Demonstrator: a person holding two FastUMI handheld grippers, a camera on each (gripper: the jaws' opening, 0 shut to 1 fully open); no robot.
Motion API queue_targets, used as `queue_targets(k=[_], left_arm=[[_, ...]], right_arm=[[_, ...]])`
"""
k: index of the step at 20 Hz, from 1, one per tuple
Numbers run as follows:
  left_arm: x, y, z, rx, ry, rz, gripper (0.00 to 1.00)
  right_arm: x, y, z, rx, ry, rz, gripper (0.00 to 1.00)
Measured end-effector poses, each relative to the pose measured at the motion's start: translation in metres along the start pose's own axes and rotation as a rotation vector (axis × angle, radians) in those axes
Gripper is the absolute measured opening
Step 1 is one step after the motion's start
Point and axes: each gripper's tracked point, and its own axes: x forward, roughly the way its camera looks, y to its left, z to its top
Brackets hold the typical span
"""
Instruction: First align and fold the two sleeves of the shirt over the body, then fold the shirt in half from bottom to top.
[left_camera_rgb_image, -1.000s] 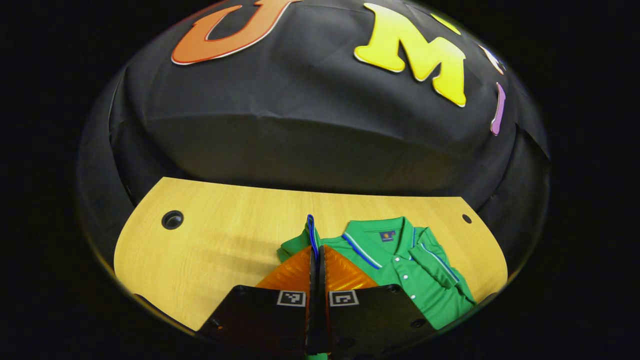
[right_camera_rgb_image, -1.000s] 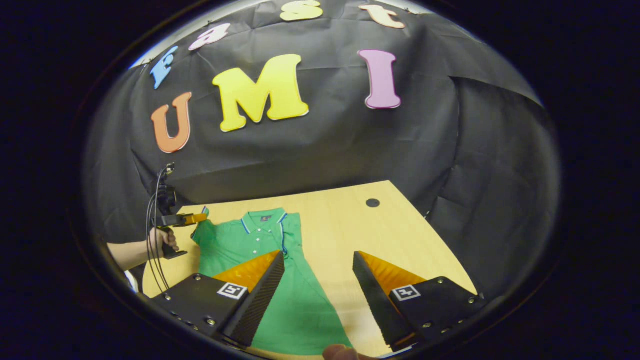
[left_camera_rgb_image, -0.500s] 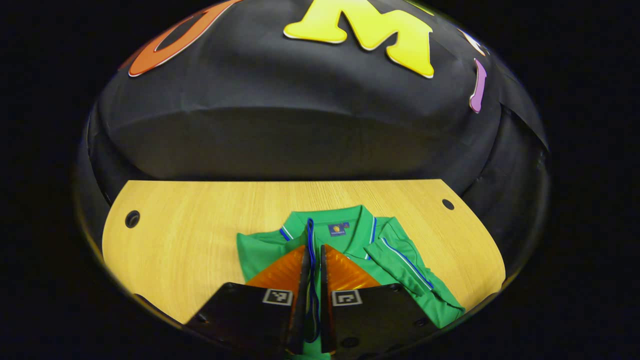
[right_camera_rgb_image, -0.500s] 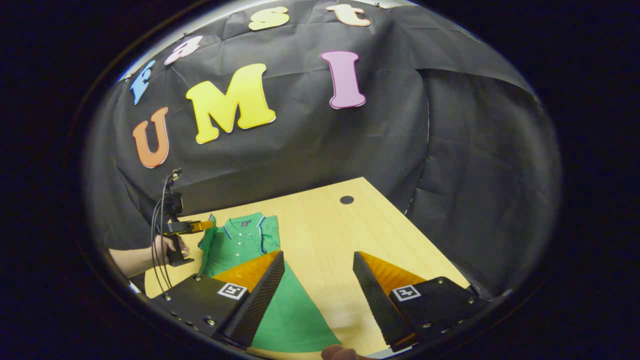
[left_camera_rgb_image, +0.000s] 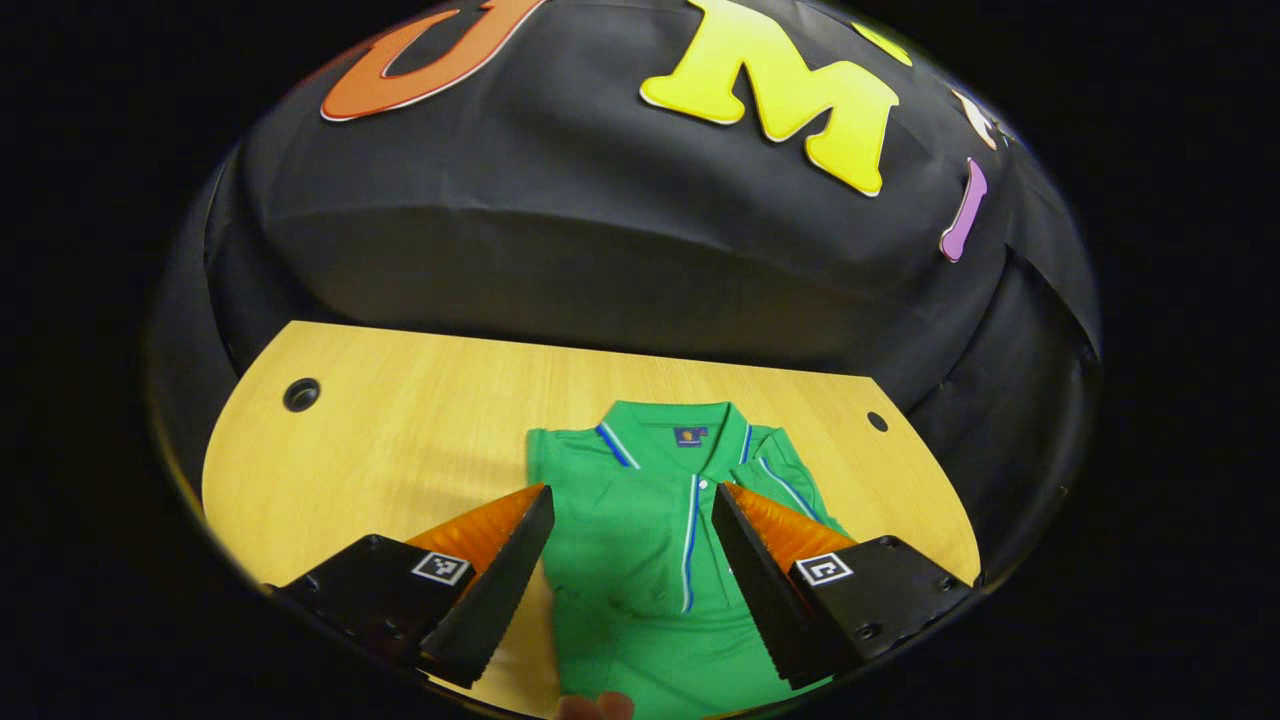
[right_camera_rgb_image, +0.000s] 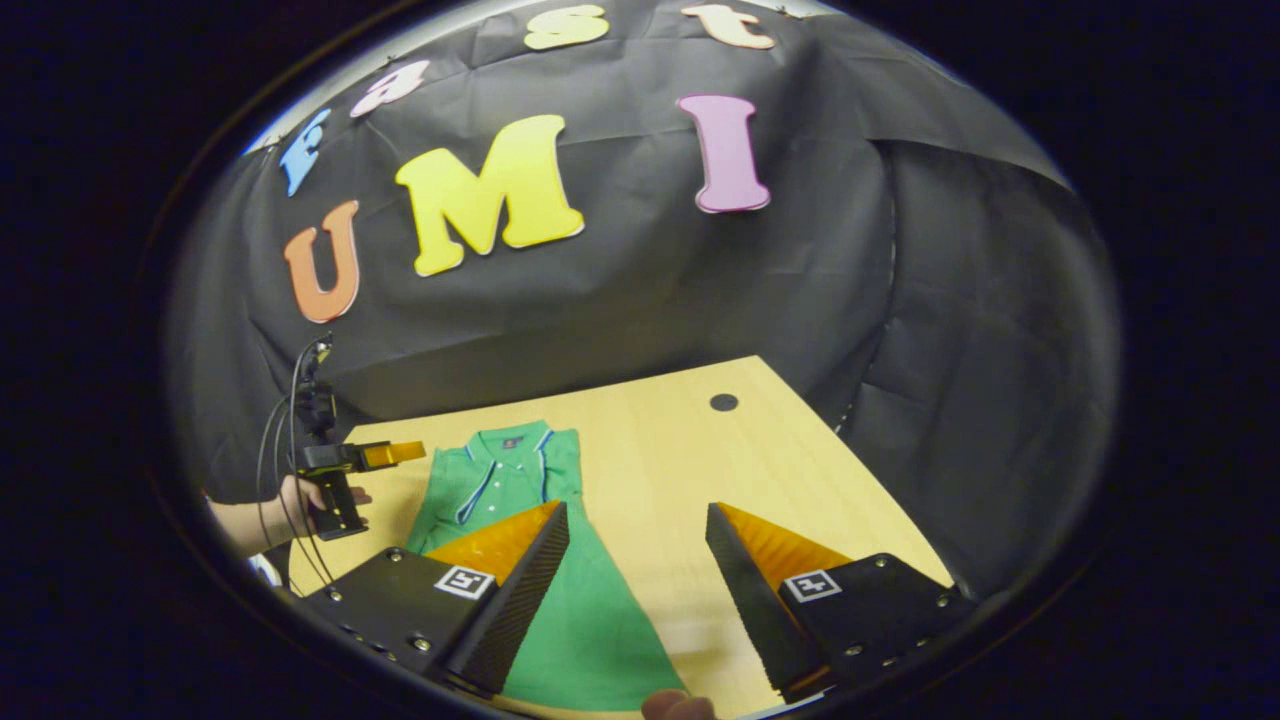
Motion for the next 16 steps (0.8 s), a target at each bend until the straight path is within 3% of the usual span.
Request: queue_targets(k=[5, 9, 16], left_arm=[[-0.08, 0.019, -0.057, 0.019, 0.059, -0.04, 1.0], [-0.148, 0.017, -0.137, 0.094, 0.153, -0.062, 1.0], [-0.226, -0.012, -0.267, 0.161, 0.351, -0.141, 1.0]], right_arm=[[0.016, 0.029, -0.026, -0.112, 0.075, 0.108, 0.9], [0.013, 0.031, -0.07, -0.194, 0.182, 0.178, 0.9], [-0.019, -0.024, -0.2, -0.355, 0.482, 0.221, 0.9]])
